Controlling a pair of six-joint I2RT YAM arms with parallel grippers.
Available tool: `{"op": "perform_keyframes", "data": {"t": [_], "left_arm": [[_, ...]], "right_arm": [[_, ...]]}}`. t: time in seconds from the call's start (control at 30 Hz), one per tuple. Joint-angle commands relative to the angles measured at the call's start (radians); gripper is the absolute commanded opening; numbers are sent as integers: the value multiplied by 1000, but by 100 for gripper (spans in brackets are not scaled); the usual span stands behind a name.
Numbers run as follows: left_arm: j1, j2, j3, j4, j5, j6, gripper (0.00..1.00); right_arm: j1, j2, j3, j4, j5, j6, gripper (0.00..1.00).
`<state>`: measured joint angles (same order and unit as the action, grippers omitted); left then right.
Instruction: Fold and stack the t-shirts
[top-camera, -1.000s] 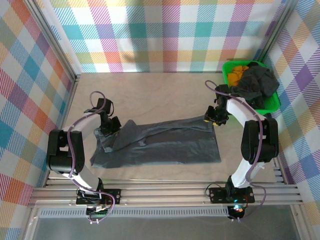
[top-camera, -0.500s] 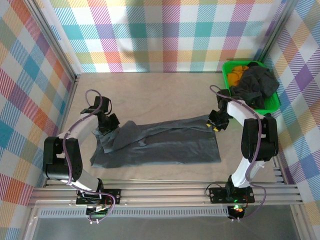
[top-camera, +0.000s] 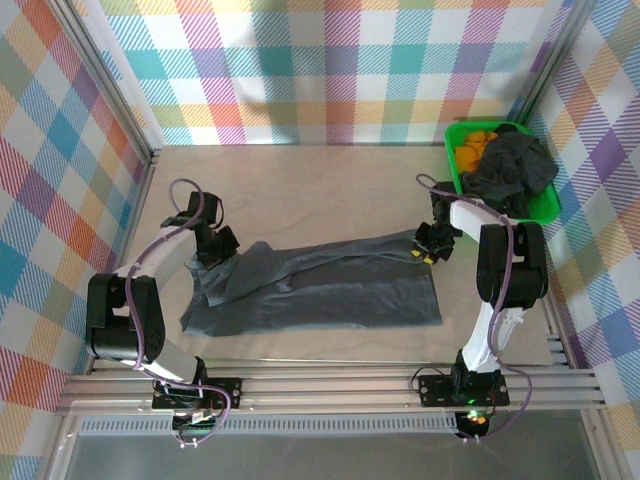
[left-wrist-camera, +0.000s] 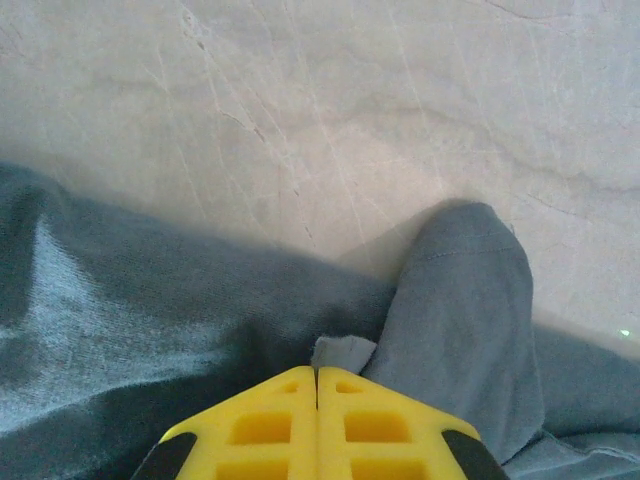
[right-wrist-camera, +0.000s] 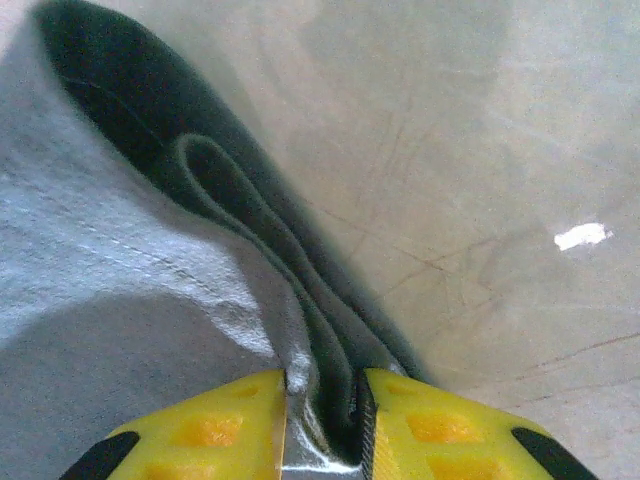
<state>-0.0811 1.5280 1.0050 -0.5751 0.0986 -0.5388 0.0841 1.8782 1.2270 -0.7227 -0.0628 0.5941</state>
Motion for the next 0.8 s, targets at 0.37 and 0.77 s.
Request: {"op": "perform_keyframes", "data": {"t": [0.37,0.77], "left_arm": [[-6,-18,111,-56,-20,-46,0],[14,251,569,-72,-46,-50,0]], "right_arm": [[-6,-15,99,-62,24,-53,0],[-9,110,478,-156,-40,-64,0]]}}
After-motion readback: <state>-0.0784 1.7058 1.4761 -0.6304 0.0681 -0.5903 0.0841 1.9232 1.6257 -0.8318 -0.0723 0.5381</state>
